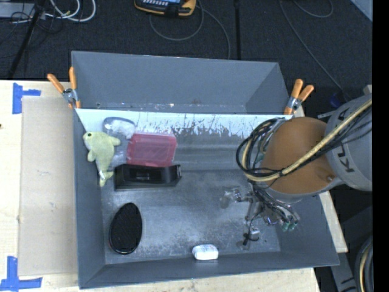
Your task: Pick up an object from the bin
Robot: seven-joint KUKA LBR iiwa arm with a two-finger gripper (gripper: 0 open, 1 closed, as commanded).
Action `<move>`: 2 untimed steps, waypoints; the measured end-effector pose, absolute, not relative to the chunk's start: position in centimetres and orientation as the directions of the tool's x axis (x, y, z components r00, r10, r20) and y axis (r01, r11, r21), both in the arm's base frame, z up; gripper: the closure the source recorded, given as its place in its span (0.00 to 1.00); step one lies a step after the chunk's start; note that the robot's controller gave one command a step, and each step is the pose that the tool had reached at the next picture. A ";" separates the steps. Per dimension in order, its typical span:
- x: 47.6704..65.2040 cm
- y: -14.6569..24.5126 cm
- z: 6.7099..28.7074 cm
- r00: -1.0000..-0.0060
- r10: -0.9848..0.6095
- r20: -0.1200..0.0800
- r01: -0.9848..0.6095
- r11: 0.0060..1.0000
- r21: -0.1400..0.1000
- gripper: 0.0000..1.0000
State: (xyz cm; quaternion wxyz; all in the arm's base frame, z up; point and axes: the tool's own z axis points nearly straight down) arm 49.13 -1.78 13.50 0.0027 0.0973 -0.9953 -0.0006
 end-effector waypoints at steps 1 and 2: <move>50.0 0.4 9.7 -0.961 -0.278 0.004 -0.278 0.961 0.002 0.00; 48.5 1.7 7.9 -0.974 -0.228 0.004 -0.228 0.974 0.003 0.00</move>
Offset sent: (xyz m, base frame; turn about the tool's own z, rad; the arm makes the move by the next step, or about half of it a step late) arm -0.0217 0.0427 -0.0650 -0.0682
